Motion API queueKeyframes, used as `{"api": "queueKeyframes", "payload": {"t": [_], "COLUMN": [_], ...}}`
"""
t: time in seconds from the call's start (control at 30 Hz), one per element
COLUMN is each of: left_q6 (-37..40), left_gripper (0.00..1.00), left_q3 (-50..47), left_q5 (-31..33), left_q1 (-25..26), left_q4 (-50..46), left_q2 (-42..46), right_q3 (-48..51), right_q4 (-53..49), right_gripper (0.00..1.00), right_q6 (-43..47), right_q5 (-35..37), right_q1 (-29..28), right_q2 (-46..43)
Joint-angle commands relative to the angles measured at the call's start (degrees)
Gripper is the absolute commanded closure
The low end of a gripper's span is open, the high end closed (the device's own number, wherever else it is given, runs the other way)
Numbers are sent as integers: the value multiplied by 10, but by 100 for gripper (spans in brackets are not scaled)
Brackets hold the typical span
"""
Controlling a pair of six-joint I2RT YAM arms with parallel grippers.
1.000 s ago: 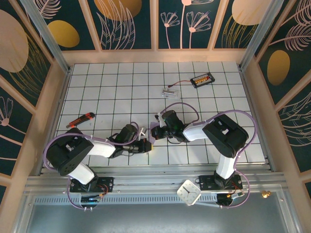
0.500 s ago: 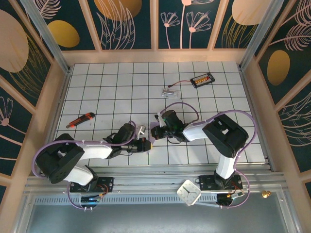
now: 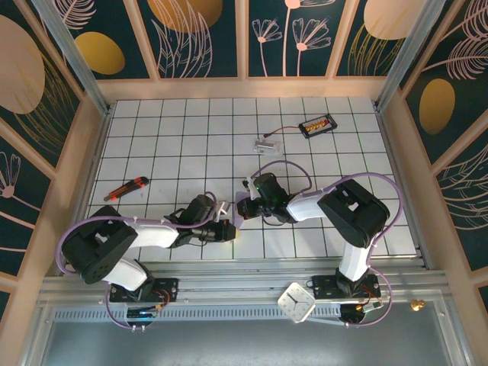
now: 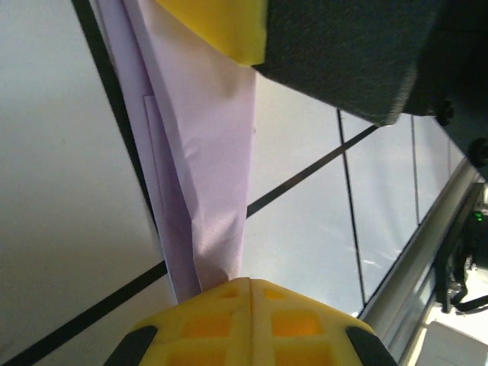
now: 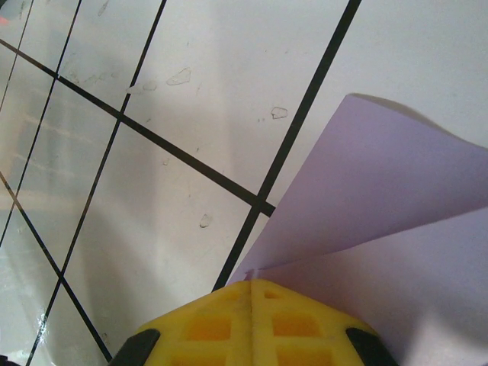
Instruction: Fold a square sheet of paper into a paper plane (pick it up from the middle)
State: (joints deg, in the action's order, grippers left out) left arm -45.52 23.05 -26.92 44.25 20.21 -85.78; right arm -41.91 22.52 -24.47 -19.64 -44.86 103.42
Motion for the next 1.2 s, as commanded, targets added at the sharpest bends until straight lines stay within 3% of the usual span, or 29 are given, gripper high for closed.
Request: {"api": "queueKeyframes", "payload": {"t": [0.0, 0.43, 0.83, 1.17], "left_q6": [16, 20, 4, -4], "left_gripper": [100, 100, 100, 100], "left_q3": [5, -26, -24, -24], "left_q5": [20, 28, 27, 23], "left_q1": [2, 3, 2, 3], "left_q4": [-38, -68, -64, -58], "left_q2": [-17, -8, -42, -43], "right_q3": [5, -6, -23, 26], "right_q4": [-54, -70, -29, -2], "right_gripper": [99, 98, 90, 93], "right_q6": [12, 25, -37, -54], "right_q5": [24, 12, -133, -118], "right_q1": [8, 17, 25, -5], "right_q2": [29, 28, -56, -57]}}
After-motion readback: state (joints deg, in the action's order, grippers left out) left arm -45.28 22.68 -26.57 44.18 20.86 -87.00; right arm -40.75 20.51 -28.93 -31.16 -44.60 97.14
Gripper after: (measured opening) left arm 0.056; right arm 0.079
